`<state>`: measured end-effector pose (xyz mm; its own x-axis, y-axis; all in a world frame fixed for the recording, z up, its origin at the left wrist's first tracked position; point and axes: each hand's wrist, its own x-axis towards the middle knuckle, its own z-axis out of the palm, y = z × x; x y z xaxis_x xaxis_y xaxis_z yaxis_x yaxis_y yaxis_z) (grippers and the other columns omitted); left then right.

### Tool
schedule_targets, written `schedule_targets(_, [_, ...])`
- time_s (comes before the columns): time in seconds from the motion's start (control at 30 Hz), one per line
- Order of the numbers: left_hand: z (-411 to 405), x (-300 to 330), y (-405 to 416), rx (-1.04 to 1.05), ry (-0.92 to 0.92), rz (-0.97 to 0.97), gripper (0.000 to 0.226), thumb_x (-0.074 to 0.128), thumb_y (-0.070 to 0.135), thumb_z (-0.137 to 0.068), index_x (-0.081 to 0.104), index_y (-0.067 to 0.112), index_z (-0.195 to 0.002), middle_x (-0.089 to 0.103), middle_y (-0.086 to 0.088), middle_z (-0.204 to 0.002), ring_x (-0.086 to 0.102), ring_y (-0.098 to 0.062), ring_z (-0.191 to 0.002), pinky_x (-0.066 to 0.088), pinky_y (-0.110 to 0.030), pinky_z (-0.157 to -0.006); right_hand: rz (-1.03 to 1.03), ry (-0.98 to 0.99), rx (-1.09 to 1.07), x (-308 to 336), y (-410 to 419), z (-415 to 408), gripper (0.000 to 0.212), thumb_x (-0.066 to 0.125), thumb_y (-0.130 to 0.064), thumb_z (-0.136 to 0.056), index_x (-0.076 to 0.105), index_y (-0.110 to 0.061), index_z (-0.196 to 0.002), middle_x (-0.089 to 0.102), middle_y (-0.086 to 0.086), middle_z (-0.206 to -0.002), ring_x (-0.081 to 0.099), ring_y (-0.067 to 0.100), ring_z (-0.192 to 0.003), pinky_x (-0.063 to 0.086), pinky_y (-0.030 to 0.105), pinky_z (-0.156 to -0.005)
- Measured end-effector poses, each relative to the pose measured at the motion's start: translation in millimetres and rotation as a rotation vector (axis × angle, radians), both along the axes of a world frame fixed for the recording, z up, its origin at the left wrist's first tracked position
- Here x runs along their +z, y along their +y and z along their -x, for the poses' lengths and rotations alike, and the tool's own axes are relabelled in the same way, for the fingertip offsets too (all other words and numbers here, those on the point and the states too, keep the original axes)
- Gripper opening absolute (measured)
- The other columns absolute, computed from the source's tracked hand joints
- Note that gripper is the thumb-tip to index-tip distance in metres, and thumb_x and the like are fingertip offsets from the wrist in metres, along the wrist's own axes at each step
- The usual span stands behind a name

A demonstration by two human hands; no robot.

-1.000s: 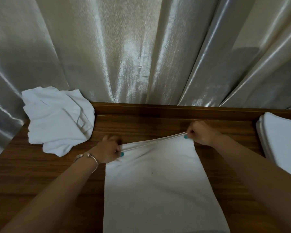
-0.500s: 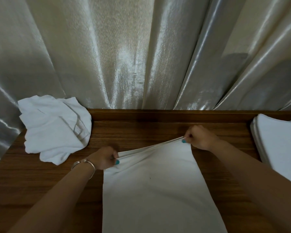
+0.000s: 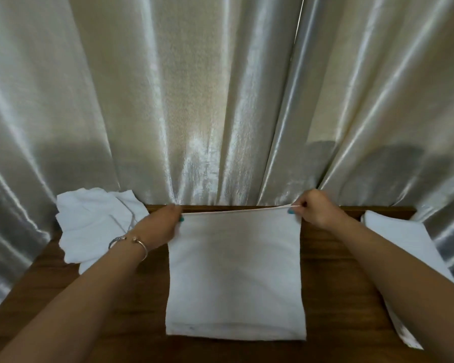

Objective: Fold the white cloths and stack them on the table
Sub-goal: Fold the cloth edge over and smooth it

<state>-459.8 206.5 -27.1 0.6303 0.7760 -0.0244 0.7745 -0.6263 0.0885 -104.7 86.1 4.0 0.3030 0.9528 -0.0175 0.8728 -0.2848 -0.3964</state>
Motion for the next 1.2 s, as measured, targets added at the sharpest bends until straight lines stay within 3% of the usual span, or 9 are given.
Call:
schedule_targets(0.1, [-4.7,40.5,8.7,0.023,-0.009,-0.019,0.017,0.048,-0.002,-0.086,0.054,0.002,-0.101,0.056,-0.016,-0.107,0.058,-0.030,-0.099,0.044,-0.034,-0.085,-0.041,-0.086,0.054,36.2,-2.8,-4.3,0.025,0.064,-0.022,-0.090,0.073,0.000,-0.081,0.070,0.016,-0.084,0.062,0.023,-0.077,0.043,0.027,-0.070])
schedule_targets(0.2, [-4.4,60.3,5.7,0.015,-0.017,0.041,0.010,0.051,0.015,-0.093,0.057,0.007,-0.095,0.053,-0.007,-0.095,0.056,-0.025,-0.094,0.040,-0.027,-0.078,-0.088,-0.135,0.119,63.5,-6.8,-9.2,0.023,0.065,-0.022,-0.089,0.073,-0.002,-0.081,0.070,0.019,-0.085,0.067,0.030,-0.082,0.050,0.034,-0.075])
schedule_targets(0.27, [-4.2,58.9,-5.8,-0.013,-0.017,0.107,0.011,0.052,0.020,-0.094,0.056,0.013,-0.087,0.055,-0.002,-0.090,0.052,-0.019,-0.086,0.037,-0.026,-0.075,-0.099,-0.155,0.141,72.1,-10.4,-10.3,0.020,0.066,-0.020,-0.088,0.073,-0.002,-0.082,0.070,0.018,-0.087,0.066,0.029,-0.085,0.051,0.036,-0.078])
schedule_targets(0.37, [-8.8,34.1,-24.9,-0.044,-0.040,0.209,0.011,0.053,0.012,-0.091,0.063,0.016,-0.091,0.064,-0.002,-0.101,0.052,-0.013,-0.087,0.039,-0.023,-0.078,-0.049,-0.168,0.150,68.0,-19.6,-8.0,0.021,0.066,-0.018,-0.087,0.073,0.001,-0.082,0.071,0.017,-0.088,0.066,0.028,-0.086,0.051,0.035,-0.079])
schedule_targets(0.53, [-29.2,-19.6,-58.4,-0.119,0.034,0.339,0.018,0.053,0.016,-0.093,0.066,0.010,-0.105,0.063,-0.004,-0.107,0.053,-0.014,-0.089,0.040,-0.024,-0.076,0.105,-0.121,0.141,41.7,-47.0,-10.7,0.016,0.067,-0.018,-0.087,0.075,-0.010,-0.075,0.065,-0.006,-0.076,0.059,0.005,-0.072,0.048,0.025,-0.076])
schedule_targets(0.67, [-45.9,-45.9,-60.1,-0.140,0.134,0.411,0.022,0.052,0.021,-0.094,0.064,0.014,-0.111,0.062,-0.003,-0.110,0.050,-0.012,-0.088,0.041,-0.022,-0.077,0.256,-0.003,0.109,13.2,-65.3,-21.5,0.036,0.071,-0.012,-0.083,0.061,-0.032,-0.055,0.061,-0.018,-0.068,0.059,-0.008,-0.063,0.043,0.011,-0.068])
schedule_targets(0.83, [-68.8,-63.4,-54.6,-0.246,0.222,0.401,0.028,0.051,0.025,-0.095,0.063,0.015,-0.119,0.060,-0.003,-0.124,0.056,-0.020,-0.109,0.041,-0.024,-0.090,0.241,0.068,0.002,-11.3,-65.4,-37.6,0.029,0.073,-0.010,-0.082,0.064,-0.025,-0.058,0.065,-0.009,-0.073,0.062,0.002,-0.074,0.048,0.014,-0.070])
schedule_targets(1.0, [-89.8,-96.3,-49.2,-0.322,0.093,0.294,0.025,0.053,0.031,-0.093,0.065,0.019,-0.112,0.057,0.002,-0.123,0.053,-0.016,-0.114,0.042,-0.025,-0.096,0.265,0.077,-0.040,-27.5,-54.3,-38.7,0.025,0.071,-0.012,-0.084,0.061,-0.024,-0.065,0.060,-0.010,-0.075,0.058,0.003,-0.074,0.048,0.016,-0.070])
schedule_targets(1.2, [-111.2,-126.5,-67.5,-0.438,0.230,0.295,0.033,0.046,0.020,-0.097,0.058,0.009,-0.126,0.026,-0.013,-0.155,0.020,-0.027,-0.145,0.031,-0.036,-0.113,0.318,0.076,-0.072,-44.4,-56.5,-46.1,0.014,0.070,-0.022,-0.086,0.067,-0.025,-0.073,0.068,-0.003,-0.083,0.065,0.009,-0.081,0.057,0.027,-0.075])
